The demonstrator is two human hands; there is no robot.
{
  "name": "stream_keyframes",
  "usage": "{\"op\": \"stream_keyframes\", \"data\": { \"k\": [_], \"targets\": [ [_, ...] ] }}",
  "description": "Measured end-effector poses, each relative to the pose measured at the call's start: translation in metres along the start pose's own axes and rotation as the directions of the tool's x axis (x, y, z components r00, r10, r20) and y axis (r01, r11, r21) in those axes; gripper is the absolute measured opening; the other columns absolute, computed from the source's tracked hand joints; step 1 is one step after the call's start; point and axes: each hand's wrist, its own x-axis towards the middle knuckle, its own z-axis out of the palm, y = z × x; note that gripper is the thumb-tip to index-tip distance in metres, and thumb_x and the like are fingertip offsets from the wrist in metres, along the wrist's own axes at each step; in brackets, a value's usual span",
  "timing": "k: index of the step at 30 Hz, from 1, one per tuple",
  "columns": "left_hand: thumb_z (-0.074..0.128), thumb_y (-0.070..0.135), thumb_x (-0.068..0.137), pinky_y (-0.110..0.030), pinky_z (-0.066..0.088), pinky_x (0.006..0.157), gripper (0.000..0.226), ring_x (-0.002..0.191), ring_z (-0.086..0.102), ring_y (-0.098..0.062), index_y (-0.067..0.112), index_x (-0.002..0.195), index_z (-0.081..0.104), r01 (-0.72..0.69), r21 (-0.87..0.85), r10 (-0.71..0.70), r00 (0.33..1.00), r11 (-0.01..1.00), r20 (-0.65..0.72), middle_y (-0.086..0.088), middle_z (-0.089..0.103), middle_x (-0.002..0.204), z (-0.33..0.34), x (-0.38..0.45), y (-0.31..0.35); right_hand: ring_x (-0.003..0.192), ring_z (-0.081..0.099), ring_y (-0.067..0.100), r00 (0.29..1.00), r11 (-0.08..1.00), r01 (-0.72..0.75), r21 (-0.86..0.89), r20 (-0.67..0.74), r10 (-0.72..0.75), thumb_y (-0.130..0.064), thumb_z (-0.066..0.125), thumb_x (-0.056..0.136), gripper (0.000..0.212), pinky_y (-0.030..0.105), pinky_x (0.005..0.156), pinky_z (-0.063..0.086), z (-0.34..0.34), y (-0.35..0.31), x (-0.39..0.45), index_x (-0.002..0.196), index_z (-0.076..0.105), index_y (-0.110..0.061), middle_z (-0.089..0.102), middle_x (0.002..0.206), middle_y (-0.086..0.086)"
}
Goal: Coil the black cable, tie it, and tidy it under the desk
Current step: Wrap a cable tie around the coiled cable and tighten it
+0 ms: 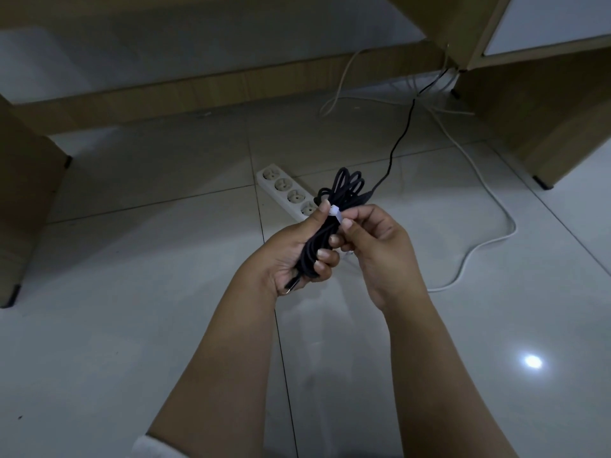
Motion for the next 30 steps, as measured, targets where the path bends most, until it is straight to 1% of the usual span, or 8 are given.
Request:
{"op": "stream_keyframes", "data": {
  "k": [4,10,14,18,22,26,28,30],
  "targets": [
    [0.057,0.052,0.084,-0.012,0.035,0.037,0.039,0.044,0.041,-0.003,0.014,0.090,0.058,0.008,0.020,-0.008,1.000,1.000,0.001,0.002,0.049,0.069,-0.005,0.000,-0.002,0.079,0.055,0.026,0.999,1.000,-0.026,0.004,0.022,0.026,-0.003,0.058,0.092,0.008,0.031,0.070,0.045,-0.002,0.003,0.000,0.092,0.065,-0.009,0.063,0.080,0.009],
    [0.058,0.043,0.091,-0.013,0.036,0.038,0.029,0.047,0.041,-0.005,0.014,0.093,0.058,0.021,0.126,-0.015,0.999,0.992,-0.045,0.000,0.050,0.070,-0.011,0.001,0.002,0.074,0.052,0.026,0.994,0.997,-0.083,0.003,0.077,0.082,-0.002,0.060,0.091,0.007,0.029,0.064,0.041,-0.003,0.003,-0.001,0.092,0.066,-0.004,0.063,0.073,0.008],
    [0.056,0.040,0.096,-0.015,0.035,0.039,0.028,0.048,0.040,-0.007,0.014,0.087,0.061,-0.018,0.233,0.041,0.995,0.972,-0.095,0.000,0.052,0.067,-0.009,0.002,0.001,0.059,0.055,0.015,0.995,0.995,-0.096,0.025,0.021,0.095,0.001,0.061,0.091,0.004,0.027,0.060,0.044,0.001,0.004,-0.002,0.093,0.060,-0.002,0.063,0.068,0.009],
    [0.056,0.036,0.097,-0.016,0.036,0.040,0.028,0.049,0.042,-0.008,0.012,0.082,0.057,-0.048,0.325,0.089,0.990,0.945,-0.112,-0.002,0.054,0.067,-0.006,0.006,0.001,0.063,0.060,0.019,0.997,0.997,-0.062,0.051,-0.037,0.064,0.009,0.055,0.090,0.017,0.028,0.063,0.051,0.001,0.006,-0.001,0.093,0.053,-0.007,0.061,0.072,0.008],
    [0.058,0.031,0.096,-0.016,0.035,0.041,0.023,0.048,0.042,-0.009,0.012,0.083,0.058,-0.084,0.342,0.150,0.974,0.936,-0.171,-0.002,0.054,0.065,-0.006,0.010,-0.001,0.067,0.060,0.009,0.999,0.995,0.033,-0.099,-0.001,-0.033,0.000,0.064,0.089,0.016,0.021,0.069,0.051,0.007,0.006,-0.004,0.101,0.066,-0.010,0.064,0.080,0.001],
    [0.054,0.021,0.097,-0.018,0.035,0.042,0.020,0.048,0.044,-0.011,0.012,0.080,0.057,-0.111,0.344,0.198,0.953,0.933,-0.229,-0.004,0.053,0.067,-0.005,0.012,-0.008,0.068,0.063,0.008,0.984,0.956,0.092,-0.280,-0.120,-0.130,-0.001,0.066,0.087,0.012,0.020,0.068,0.053,0.011,0.013,-0.005,0.092,0.071,-0.010,0.066,0.086,0.002],
    [0.055,0.019,0.097,-0.021,0.036,0.044,0.011,0.050,0.047,-0.012,0.011,0.090,0.057,-0.145,0.361,0.260,0.920,0.921,-0.293,-0.005,0.056,0.069,-0.004,0.014,-0.012,0.075,0.064,0.011,0.959,0.897,0.144,-0.417,-0.164,-0.230,-0.002,0.068,0.085,0.012,0.016,0.070,0.052,0.014,0.015,-0.006,0.089,0.071,-0.013,0.061,0.097,0.003],
    [0.059,0.024,0.096,-0.024,0.041,0.045,0.019,0.051,0.051,-0.014,0.010,0.108,0.052,-0.171,0.394,0.320,0.881,0.903,-0.350,-0.007,0.060,0.075,-0.004,0.016,-0.016,0.074,0.061,0.005,0.944,0.869,0.143,-0.474,-0.197,-0.264,-0.007,0.070,0.084,0.009,0.009,0.065,0.048,0.018,0.014,-0.007,0.088,0.068,-0.014,0.061,0.095,0.003]
  ]
}}
